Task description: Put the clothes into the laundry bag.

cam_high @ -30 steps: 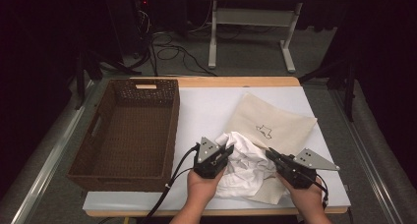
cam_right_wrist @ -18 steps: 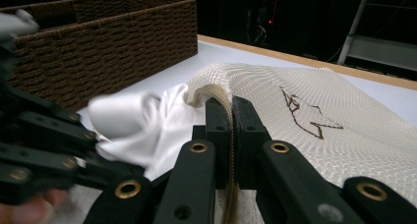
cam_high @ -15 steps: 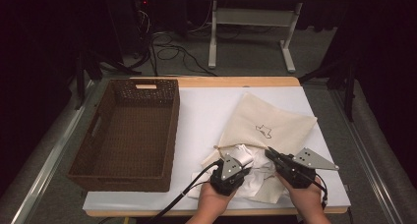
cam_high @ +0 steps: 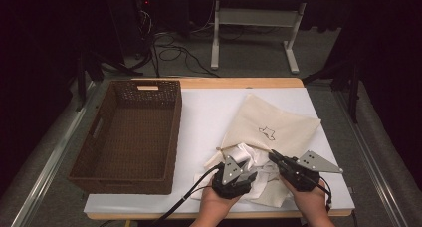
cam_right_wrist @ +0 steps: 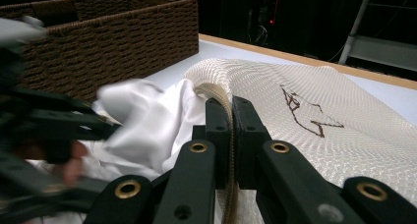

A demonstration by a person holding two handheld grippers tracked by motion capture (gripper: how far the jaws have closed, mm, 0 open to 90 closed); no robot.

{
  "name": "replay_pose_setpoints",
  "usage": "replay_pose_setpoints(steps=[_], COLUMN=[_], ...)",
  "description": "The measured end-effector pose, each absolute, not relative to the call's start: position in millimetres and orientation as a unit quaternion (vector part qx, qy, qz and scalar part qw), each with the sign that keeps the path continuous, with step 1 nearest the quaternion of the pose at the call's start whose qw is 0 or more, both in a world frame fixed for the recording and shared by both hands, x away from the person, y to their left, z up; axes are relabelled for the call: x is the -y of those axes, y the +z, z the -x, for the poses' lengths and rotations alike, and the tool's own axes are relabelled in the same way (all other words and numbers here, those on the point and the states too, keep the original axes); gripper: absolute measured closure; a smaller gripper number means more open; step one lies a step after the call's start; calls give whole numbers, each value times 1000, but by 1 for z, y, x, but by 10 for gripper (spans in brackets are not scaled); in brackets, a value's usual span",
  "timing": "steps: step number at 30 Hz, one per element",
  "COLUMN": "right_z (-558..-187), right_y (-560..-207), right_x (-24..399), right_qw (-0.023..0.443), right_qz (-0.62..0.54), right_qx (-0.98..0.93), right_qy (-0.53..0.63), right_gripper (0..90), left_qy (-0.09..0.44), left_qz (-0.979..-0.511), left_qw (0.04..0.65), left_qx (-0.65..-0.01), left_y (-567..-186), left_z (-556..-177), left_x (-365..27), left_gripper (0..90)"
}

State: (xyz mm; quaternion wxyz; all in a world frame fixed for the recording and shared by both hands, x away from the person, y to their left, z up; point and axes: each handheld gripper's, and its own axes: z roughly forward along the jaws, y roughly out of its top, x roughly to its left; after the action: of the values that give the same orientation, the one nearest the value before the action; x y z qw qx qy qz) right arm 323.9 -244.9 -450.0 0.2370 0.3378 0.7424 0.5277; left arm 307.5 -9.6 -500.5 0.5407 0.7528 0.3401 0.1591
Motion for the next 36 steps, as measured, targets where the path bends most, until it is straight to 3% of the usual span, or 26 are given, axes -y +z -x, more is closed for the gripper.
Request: replay_pose_setpoints(steps=[3, 9, 14, 16, 20, 22, 25, 32, 36], right_z=[-324, -323, -324, -324, -324, -324, -324, -322, -322], right_y=[-449, -449, -449, -449, -449, -449, -449, -446, -446], right_x=[244, 244, 244, 244, 244, 244, 243, 244, 246], right_qw=[239, 241, 239, 238, 237, 236, 235, 234, 234], right_qz=[-337, -337, -337, -339, -338, -338, -338, -332, -332], right_qx=[-743, -742, -742, -741, -741, -742, -741, -740, -740], right_qy=[527, 527, 528, 528, 529, 529, 530, 537, 536], right_gripper=[887, 887, 887, 887, 888, 887, 888, 888, 887], left_qy=[162, 177, 205, 207, 175, 165, 152, 176, 175], left_qz=[-752, -727, -704, -709, -735, -743, -746, -738, -731], left_qw=[533, 529, 558, 563, 550, 544, 539, 527, 535], left_qx=[-353, -401, -388, -370, -355, -353, -361, -383, -387], left_y=[-498, -503, -478, -469, -472, -480, -489, -499, -492], left_z=[-298, -294, -303, -309, -319, -322, -329, -350, -347], left_x=[-2, -32, -39, -34, -20, -10, 3, 22, 13], left_gripper=[322, 252, 186, 266, 687, 782, 805, 789, 572])
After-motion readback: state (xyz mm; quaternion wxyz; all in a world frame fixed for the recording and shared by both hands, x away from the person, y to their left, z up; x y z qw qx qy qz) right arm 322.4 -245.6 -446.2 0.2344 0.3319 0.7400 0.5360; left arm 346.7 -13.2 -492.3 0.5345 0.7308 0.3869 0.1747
